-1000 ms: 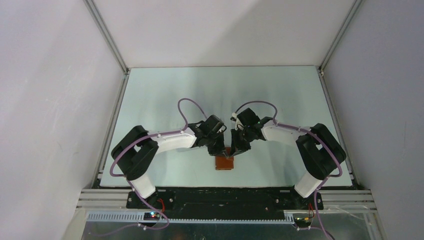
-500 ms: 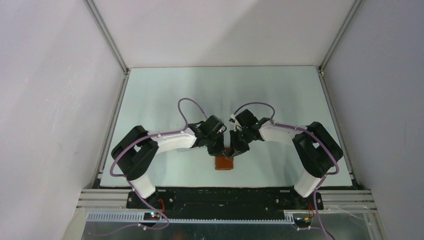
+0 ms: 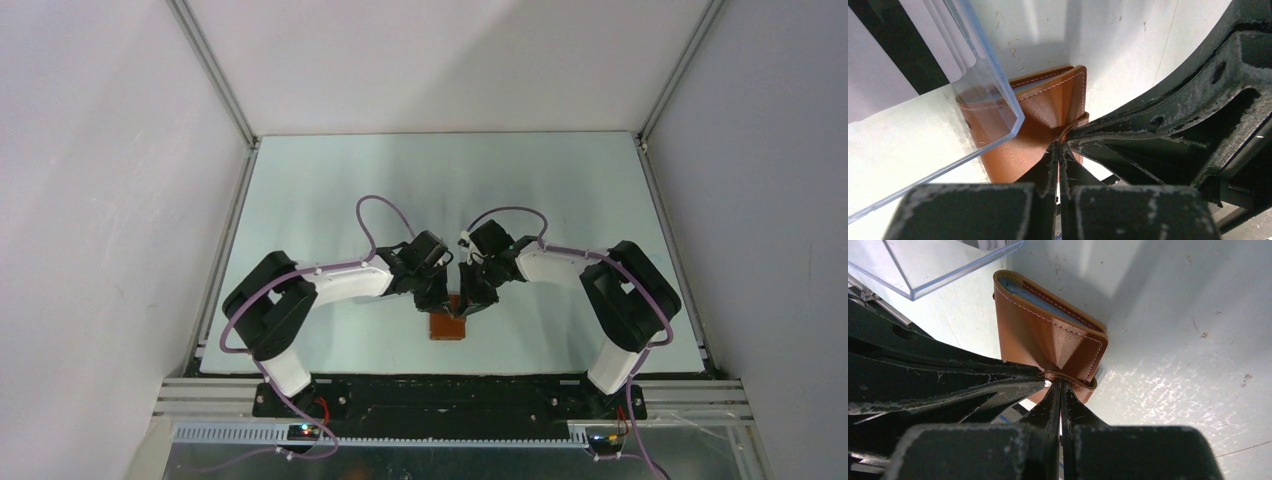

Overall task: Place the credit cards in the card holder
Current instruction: Close the card holder at the center of the board.

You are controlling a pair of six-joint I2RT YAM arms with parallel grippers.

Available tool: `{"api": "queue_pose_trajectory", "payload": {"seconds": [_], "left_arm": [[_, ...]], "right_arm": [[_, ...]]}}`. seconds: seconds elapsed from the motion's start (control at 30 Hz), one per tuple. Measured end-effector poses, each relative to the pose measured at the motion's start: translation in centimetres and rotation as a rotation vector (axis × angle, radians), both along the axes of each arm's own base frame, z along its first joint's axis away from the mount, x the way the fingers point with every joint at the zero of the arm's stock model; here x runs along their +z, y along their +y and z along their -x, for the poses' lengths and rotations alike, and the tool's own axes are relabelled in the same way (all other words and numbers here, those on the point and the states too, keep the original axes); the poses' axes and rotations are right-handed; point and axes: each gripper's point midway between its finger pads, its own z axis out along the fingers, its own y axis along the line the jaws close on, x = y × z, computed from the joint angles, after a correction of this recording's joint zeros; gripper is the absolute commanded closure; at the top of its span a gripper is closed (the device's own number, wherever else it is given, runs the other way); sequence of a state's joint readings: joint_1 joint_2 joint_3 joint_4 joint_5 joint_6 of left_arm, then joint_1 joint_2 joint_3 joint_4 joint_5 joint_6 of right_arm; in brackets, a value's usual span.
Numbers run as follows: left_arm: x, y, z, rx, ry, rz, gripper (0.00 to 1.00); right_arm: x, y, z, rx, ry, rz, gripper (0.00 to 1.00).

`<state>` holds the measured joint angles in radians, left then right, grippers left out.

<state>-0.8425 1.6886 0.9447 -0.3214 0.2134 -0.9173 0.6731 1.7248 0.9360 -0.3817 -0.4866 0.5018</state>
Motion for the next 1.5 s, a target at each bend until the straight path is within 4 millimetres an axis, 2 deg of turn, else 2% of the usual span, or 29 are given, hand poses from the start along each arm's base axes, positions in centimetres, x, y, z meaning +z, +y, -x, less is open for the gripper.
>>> {"api": "queue_pose_trajectory", "payload": {"seconds": [0.83,1.23,1.4,1.5], "left_arm": [[-0.1,-0.2,0.0,-0.015,0.002,-0.067,1.0],[0.7,1.3,0.1,-0.014,0.009,-0.096,1.0],[0.7,1.4,0.1,-0.029,0.01,-0.094,1.0],[0.7,1.5,0.1,-0.036,0.006,-0.096,1.0]], "right_arm": [[-0.1,0.0,0.0,0.001,0.006,0.005,1.0],[0.2,1.2,0.1,0.025,-0.017,-0.028,1.0],[0.5,0.8,-0.4,-0.009,-0.003,-0.041,1.0],[1.4,0.4,-1.2,-0.039,-0.016,-0.063,1.0]]}}
